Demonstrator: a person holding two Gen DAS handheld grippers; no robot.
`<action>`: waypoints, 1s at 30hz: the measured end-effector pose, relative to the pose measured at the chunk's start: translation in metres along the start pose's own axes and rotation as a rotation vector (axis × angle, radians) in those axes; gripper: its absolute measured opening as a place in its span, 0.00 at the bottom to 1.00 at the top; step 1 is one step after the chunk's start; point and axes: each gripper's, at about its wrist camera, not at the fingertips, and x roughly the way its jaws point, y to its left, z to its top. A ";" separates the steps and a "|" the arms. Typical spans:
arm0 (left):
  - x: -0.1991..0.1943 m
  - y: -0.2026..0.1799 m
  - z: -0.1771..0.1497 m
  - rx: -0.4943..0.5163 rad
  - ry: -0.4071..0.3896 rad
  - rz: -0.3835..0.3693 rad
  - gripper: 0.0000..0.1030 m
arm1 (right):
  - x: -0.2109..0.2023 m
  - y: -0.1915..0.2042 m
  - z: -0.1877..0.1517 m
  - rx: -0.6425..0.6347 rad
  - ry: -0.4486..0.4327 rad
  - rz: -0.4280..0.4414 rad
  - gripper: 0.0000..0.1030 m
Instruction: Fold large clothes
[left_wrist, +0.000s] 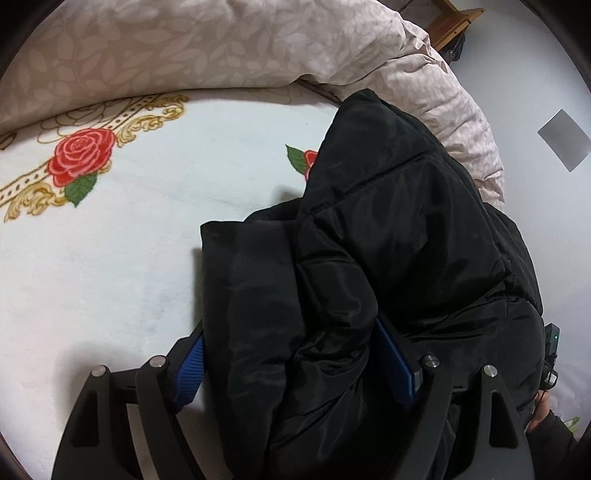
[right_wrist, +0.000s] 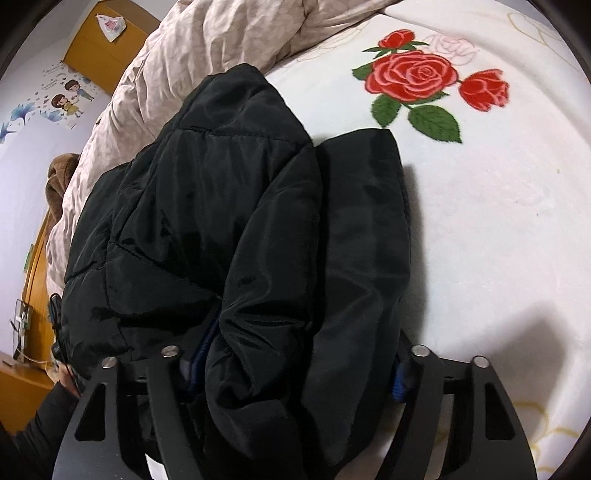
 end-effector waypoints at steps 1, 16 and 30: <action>-0.001 -0.001 -0.001 0.000 -0.003 -0.006 0.73 | 0.000 0.002 0.001 -0.002 -0.001 0.002 0.58; -0.114 -0.062 -0.020 0.132 -0.121 0.047 0.26 | -0.082 0.060 -0.012 -0.090 -0.103 -0.013 0.23; -0.170 -0.066 -0.070 0.128 -0.140 0.048 0.26 | -0.123 0.070 -0.068 -0.100 -0.118 0.031 0.24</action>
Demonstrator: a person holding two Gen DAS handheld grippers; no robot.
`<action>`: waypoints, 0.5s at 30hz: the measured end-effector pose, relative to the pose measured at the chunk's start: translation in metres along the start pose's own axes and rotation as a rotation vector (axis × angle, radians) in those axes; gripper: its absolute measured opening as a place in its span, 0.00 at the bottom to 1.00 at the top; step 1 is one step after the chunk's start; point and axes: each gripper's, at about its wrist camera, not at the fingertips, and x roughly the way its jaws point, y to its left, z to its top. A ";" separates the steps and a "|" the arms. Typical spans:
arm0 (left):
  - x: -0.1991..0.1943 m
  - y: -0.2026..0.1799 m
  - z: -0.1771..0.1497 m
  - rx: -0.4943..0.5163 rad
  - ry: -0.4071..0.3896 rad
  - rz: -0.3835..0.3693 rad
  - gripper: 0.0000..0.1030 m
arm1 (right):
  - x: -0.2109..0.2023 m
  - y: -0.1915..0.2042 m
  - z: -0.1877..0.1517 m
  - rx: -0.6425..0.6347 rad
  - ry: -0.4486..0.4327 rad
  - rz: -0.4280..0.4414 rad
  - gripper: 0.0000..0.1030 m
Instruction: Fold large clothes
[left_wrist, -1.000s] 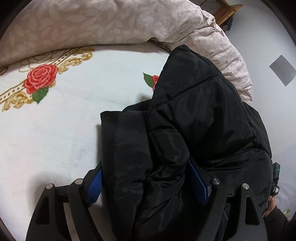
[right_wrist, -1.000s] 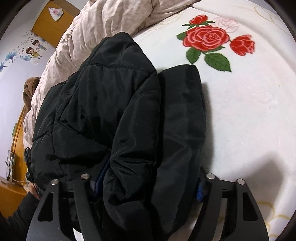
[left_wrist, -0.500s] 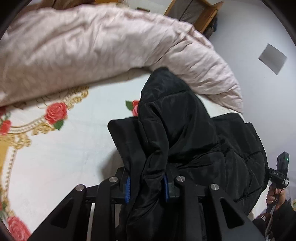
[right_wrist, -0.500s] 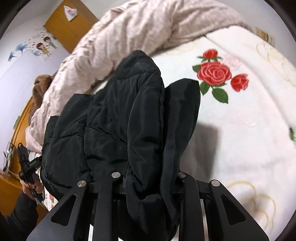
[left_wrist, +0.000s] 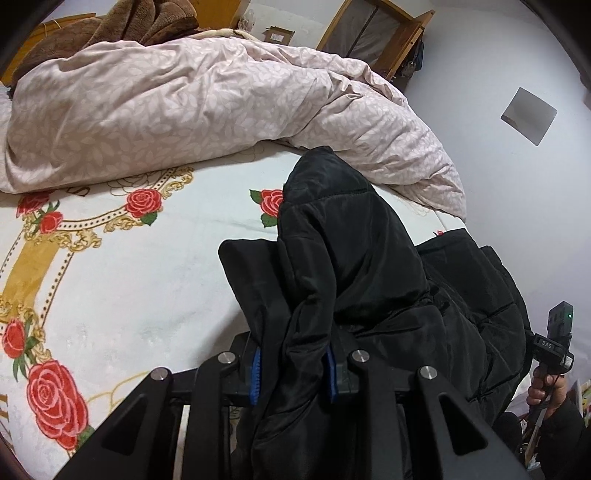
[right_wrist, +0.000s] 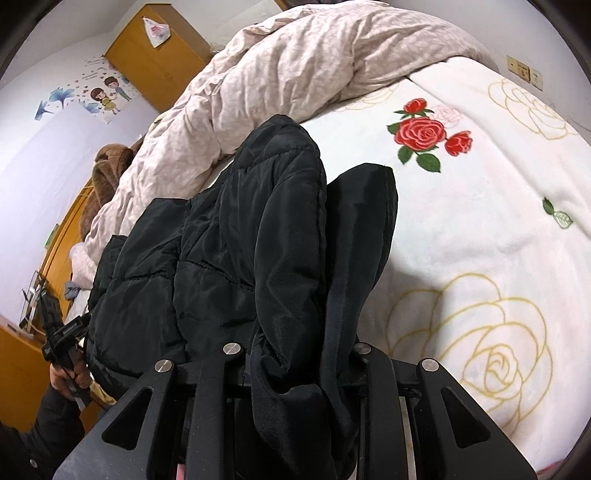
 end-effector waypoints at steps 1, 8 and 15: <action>-0.002 0.001 0.002 0.001 -0.004 0.002 0.26 | 0.001 0.003 0.002 -0.005 -0.003 0.002 0.24; -0.011 0.021 0.039 0.019 -0.058 0.028 0.26 | 0.021 0.030 0.031 -0.049 -0.034 0.035 0.24; 0.006 0.064 0.097 0.030 -0.092 0.077 0.26 | 0.078 0.063 0.070 -0.074 -0.030 0.053 0.24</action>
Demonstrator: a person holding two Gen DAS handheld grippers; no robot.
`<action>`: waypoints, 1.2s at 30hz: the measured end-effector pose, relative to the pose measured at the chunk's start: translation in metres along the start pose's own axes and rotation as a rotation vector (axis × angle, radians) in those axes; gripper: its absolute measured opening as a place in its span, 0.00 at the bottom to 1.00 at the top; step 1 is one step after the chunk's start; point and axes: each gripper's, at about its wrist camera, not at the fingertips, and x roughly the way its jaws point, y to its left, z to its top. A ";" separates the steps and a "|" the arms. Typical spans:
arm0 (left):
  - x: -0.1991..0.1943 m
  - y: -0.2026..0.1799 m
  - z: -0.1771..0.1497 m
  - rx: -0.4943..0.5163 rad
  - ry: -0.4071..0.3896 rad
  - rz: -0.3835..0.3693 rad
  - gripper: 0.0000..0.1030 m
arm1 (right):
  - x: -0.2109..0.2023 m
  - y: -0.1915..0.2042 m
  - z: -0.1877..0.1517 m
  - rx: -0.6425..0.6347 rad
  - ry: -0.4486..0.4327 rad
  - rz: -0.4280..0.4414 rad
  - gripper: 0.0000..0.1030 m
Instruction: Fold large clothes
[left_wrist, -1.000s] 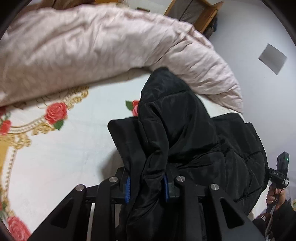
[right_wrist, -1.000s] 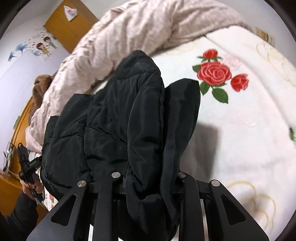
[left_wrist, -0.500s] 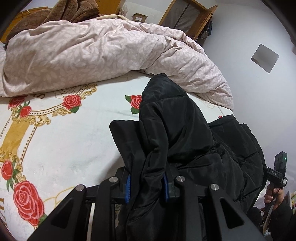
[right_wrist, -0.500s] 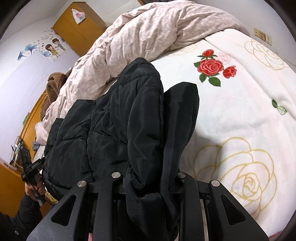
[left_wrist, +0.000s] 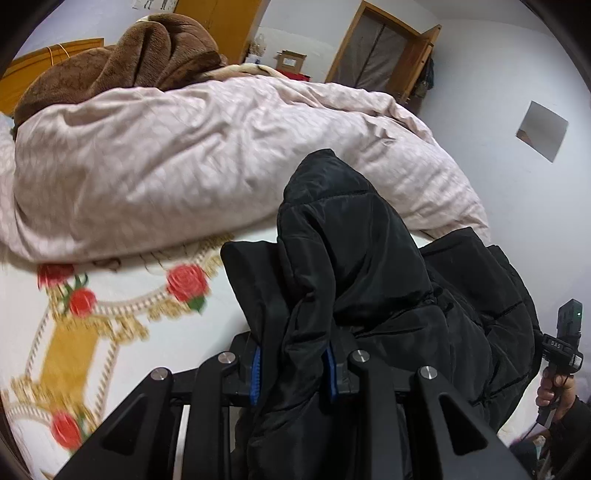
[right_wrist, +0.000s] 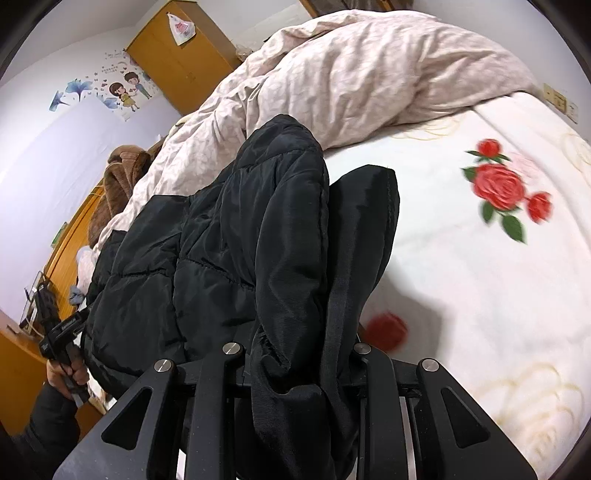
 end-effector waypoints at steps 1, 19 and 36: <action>0.005 0.007 0.007 -0.003 -0.001 0.009 0.26 | 0.013 0.005 0.007 -0.004 0.003 0.002 0.24; 0.078 0.108 -0.029 -0.190 0.097 0.163 0.52 | 0.102 -0.031 -0.004 0.091 0.159 -0.030 0.59; 0.117 0.045 0.006 0.006 0.082 0.248 0.63 | 0.140 0.025 0.023 -0.146 0.147 -0.270 0.59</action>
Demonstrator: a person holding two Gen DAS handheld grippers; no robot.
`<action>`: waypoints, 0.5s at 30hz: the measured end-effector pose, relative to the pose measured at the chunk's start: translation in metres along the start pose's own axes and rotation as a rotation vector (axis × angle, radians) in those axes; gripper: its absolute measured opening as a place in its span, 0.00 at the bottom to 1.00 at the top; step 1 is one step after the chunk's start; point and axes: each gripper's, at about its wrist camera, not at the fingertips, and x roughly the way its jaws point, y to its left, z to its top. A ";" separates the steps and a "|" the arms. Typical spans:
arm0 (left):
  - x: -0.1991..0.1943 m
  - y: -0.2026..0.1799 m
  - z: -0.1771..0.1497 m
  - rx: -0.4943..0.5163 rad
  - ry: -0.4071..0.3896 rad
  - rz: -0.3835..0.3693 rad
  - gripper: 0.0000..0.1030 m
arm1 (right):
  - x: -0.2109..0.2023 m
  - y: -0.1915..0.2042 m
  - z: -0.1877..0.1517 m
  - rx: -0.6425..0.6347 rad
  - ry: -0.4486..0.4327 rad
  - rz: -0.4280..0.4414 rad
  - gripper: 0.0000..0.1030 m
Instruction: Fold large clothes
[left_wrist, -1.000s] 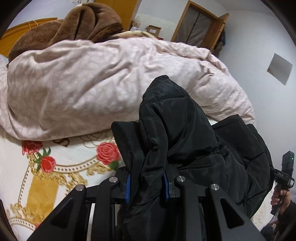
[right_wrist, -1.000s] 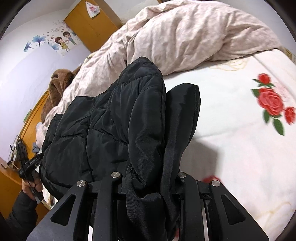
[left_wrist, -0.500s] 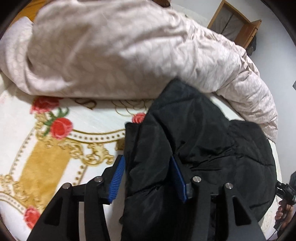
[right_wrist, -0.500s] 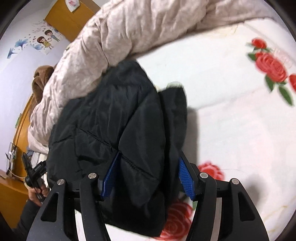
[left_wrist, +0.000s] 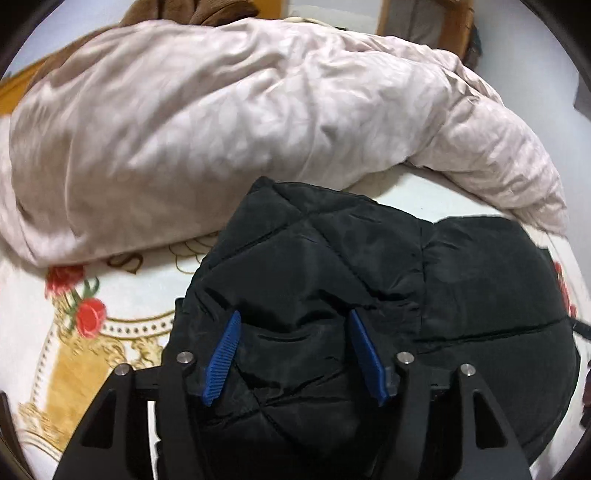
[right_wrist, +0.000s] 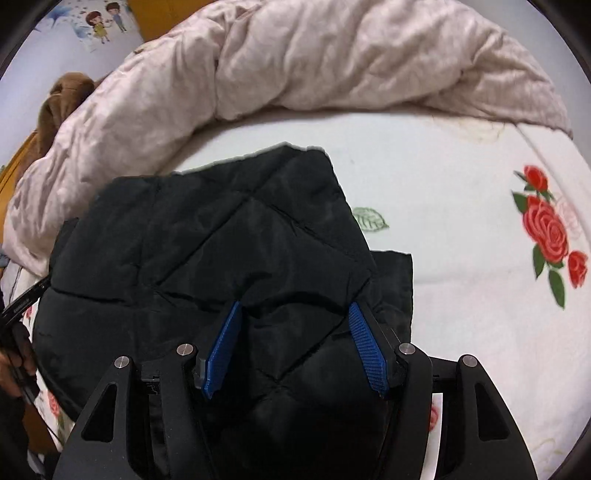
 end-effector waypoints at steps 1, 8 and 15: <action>-0.001 0.001 0.001 -0.003 -0.001 0.000 0.62 | -0.002 0.000 0.000 -0.005 -0.004 -0.005 0.59; -0.047 -0.006 -0.008 -0.025 -0.035 0.006 0.62 | -0.052 0.011 -0.011 -0.013 -0.084 -0.037 0.59; -0.119 -0.031 -0.056 -0.011 -0.047 -0.015 0.63 | -0.114 0.030 -0.056 -0.004 -0.149 -0.019 0.59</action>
